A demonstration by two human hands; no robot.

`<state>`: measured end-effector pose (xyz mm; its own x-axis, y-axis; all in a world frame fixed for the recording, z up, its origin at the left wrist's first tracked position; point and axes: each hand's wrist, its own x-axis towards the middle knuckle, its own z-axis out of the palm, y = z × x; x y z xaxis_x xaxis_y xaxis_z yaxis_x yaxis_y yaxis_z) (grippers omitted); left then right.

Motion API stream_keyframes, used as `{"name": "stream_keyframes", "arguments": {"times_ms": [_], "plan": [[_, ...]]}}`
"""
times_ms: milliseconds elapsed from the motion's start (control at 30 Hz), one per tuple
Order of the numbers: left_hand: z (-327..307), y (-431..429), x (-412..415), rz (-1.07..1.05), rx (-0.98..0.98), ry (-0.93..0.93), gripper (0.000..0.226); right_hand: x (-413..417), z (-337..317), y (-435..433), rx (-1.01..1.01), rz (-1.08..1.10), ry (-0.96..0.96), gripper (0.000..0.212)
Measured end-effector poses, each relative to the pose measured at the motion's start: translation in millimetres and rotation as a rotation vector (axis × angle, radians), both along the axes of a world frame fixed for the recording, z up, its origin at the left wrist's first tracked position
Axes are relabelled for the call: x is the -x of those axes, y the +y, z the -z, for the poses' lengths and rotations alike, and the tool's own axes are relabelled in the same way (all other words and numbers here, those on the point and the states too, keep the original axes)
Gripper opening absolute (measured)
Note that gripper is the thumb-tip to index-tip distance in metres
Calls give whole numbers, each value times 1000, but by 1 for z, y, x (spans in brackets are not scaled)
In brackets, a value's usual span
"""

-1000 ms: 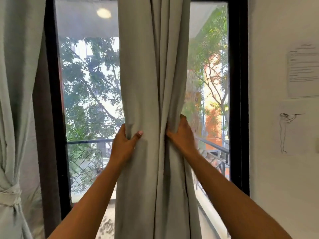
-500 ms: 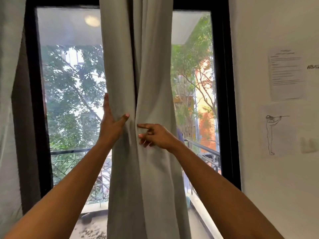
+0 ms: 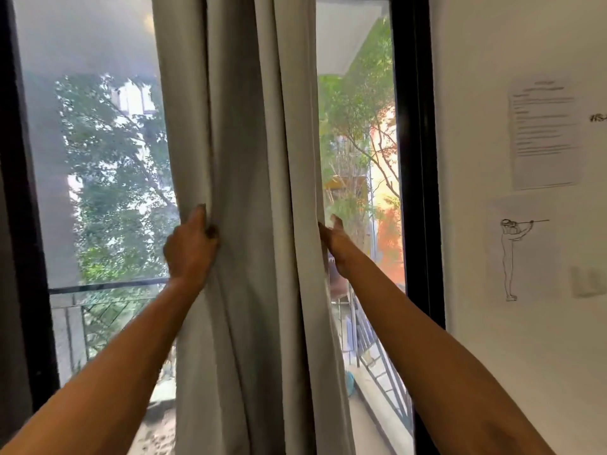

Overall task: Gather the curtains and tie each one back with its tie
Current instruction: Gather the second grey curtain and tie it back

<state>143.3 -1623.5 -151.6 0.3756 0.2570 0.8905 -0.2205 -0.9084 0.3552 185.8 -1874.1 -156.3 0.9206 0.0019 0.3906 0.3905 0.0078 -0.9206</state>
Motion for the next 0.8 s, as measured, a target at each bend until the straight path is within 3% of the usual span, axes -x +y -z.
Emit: {"name": "stream_keyframes", "arguments": {"times_ms": [167,233,300,400,467,567,700,800], "plan": [[4,69,6,-108,149,3,28,-27,14,-15,21,34,-45,102],[-2,75,10,-104,179,44,29,-30,16,-13,36,-31,50,94],[-2,59,15,50,227,43,42,-27,17,-2,131,-74,61,70],[8,7,35,443,179,-85,69,3,20,17,266,287,-249,45],[16,-26,48,569,61,-102,57,36,39,31,283,569,-524,42],[19,-62,56,710,108,12,35,87,78,62,423,487,-741,42],[14,-62,43,367,127,13,31,109,105,74,699,247,-764,35],[16,-35,37,384,234,4,35,105,109,43,593,221,-674,30]]}}
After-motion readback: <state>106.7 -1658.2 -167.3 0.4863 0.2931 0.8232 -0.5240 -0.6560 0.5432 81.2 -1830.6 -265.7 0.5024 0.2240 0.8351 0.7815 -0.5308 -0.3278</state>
